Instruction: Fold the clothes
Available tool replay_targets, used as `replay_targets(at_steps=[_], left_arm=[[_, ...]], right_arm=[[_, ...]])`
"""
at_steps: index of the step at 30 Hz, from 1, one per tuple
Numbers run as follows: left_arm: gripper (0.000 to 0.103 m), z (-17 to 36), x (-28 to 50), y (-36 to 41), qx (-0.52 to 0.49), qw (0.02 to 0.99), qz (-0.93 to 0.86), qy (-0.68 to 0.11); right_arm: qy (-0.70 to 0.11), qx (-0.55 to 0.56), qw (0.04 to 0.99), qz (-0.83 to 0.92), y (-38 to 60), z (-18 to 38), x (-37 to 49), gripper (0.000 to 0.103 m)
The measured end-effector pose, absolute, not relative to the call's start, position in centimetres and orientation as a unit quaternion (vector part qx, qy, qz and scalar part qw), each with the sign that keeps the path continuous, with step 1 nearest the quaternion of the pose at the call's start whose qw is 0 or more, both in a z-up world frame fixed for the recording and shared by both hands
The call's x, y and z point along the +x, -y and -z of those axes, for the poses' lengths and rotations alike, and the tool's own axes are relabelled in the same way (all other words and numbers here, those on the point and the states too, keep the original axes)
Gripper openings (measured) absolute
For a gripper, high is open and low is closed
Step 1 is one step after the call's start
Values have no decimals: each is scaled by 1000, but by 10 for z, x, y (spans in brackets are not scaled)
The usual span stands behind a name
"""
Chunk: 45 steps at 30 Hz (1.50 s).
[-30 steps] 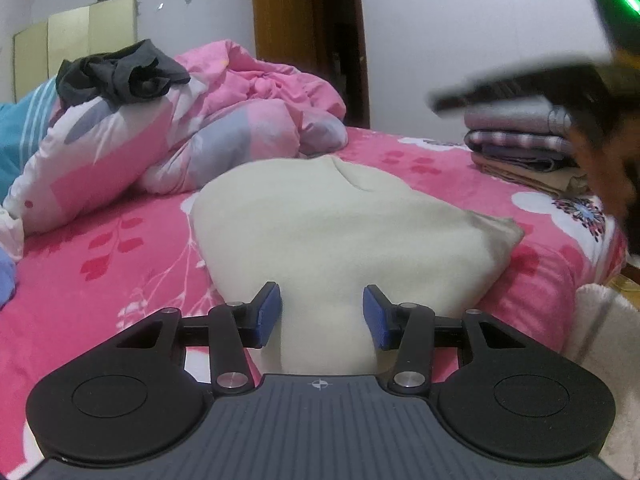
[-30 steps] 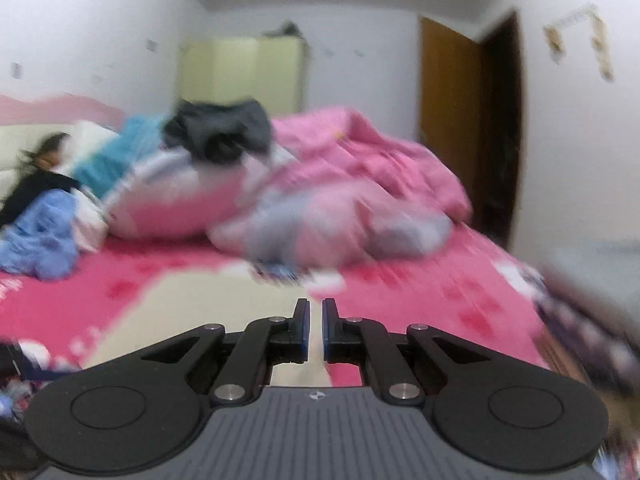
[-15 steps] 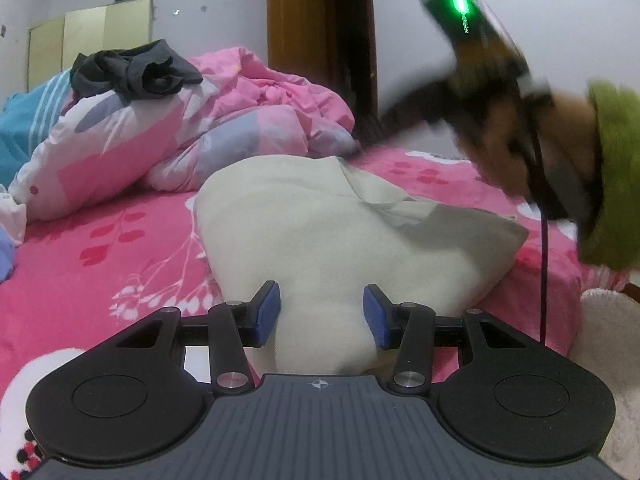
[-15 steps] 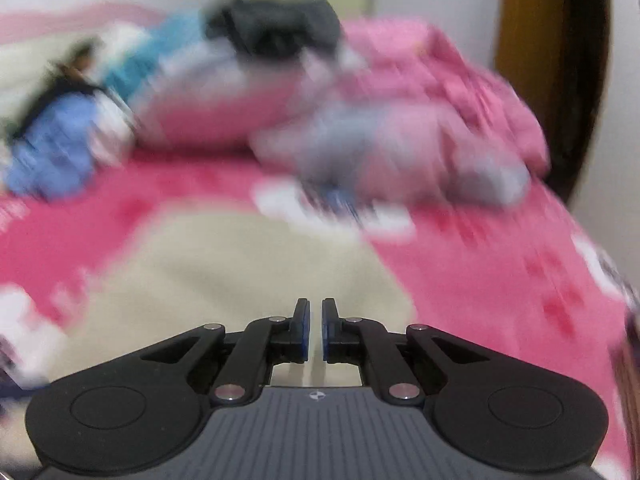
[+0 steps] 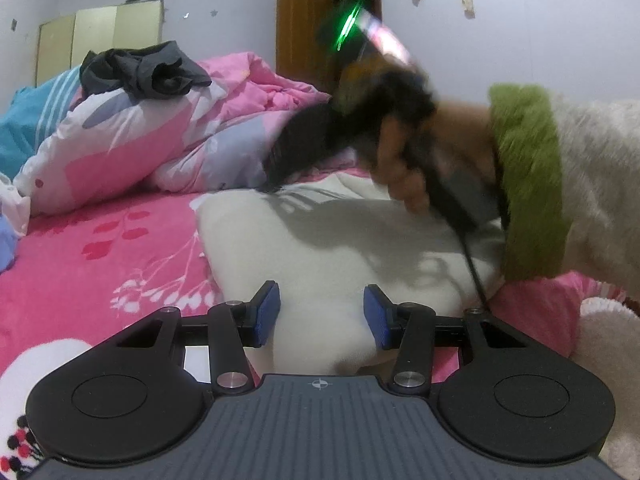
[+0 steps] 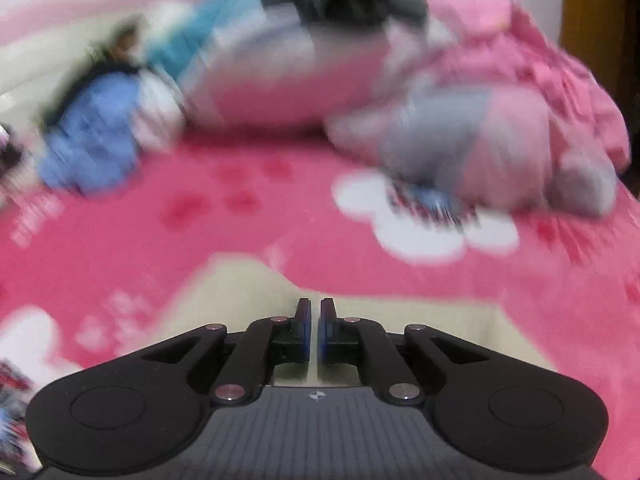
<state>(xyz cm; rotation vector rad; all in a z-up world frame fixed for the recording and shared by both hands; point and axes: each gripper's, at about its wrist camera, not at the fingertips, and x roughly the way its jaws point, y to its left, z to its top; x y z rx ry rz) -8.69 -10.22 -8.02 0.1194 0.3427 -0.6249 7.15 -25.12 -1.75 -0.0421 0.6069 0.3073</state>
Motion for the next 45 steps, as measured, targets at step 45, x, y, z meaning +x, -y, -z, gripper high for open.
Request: replay_targets(at_steps=[45], left_arm=[[49,75,-86,112,83,936,282,-191]], right_arm=[[-285,-38,957,-45,318,42,4,2]])
